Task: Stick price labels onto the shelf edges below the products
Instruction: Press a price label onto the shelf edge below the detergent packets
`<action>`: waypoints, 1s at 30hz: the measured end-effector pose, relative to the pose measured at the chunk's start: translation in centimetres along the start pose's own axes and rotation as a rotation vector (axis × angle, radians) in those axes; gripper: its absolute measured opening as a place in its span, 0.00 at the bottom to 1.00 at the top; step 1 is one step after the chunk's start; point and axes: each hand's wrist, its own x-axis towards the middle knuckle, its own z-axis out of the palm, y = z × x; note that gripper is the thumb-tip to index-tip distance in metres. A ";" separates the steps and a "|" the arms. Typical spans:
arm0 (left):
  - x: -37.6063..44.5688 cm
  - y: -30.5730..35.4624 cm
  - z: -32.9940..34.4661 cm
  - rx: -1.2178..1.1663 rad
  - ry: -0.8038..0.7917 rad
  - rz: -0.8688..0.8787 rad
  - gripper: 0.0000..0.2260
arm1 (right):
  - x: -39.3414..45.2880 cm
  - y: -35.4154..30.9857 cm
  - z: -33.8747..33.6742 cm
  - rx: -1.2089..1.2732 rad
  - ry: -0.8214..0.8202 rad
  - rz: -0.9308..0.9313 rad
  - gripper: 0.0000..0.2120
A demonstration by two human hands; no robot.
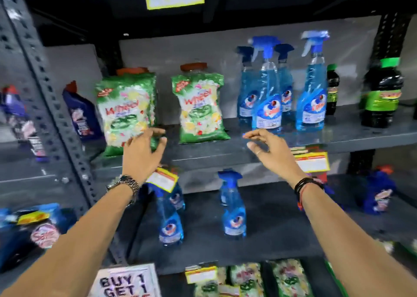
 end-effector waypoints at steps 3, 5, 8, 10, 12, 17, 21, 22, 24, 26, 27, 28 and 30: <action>-0.1 -5.0 -1.7 -0.091 -0.155 -0.087 0.09 | -0.5 -3.7 7.4 0.030 -0.047 -0.023 0.09; -0.5 -6.9 -1.9 -0.169 -0.249 -0.113 0.12 | -0.9 -5.7 11.0 -0.023 -0.065 -0.016 0.09; -1.4 -8.4 -1.8 -0.141 -0.274 -0.052 0.24 | -1.1 -7.0 14.3 -0.190 0.019 -0.048 0.09; -1.7 -8.8 -1.7 -0.192 -0.254 -0.044 0.26 | -1.0 -7.2 15.0 -0.270 0.049 -0.061 0.09; -1.7 -8.9 -1.5 -0.272 -0.237 -0.044 0.19 | -0.8 -7.0 15.4 -0.340 0.042 -0.069 0.09; -1.7 -8.5 -0.9 -0.281 -0.190 -0.039 0.08 | -0.8 -7.1 16.1 -0.358 0.086 -0.042 0.04; -1.7 -8.5 -0.8 -0.287 -0.166 -0.046 0.07 | -0.5 -7.7 15.9 -0.369 0.099 -0.042 0.02; -1.7 -8.5 -0.8 -0.300 -0.164 -0.046 0.07 | -0.2 -7.9 15.8 -0.363 0.102 -0.025 0.02; -1.7 -8.5 -0.9 -0.353 -0.178 -0.065 0.06 | 0.4 -8.2 15.4 -0.333 0.106 0.026 0.04; -1.6 -8.4 -1.0 -0.392 -0.186 -0.088 0.06 | 0.9 -8.4 15.1 -0.341 0.086 0.064 0.03; -1.7 -8.4 -1.0 -0.398 -0.182 -0.090 0.06 | 1.0 -8.4 15.0 -0.355 0.079 0.071 0.03; -1.7 -8.5 -0.9 -0.395 -0.177 -0.082 0.07 | 0.9 -8.3 14.9 -0.363 0.077 0.070 0.03; -2.0 -8.7 -0.8 -0.374 -0.174 -0.042 0.06 | 0.6 -8.3 14.8 -0.357 0.073 0.051 0.03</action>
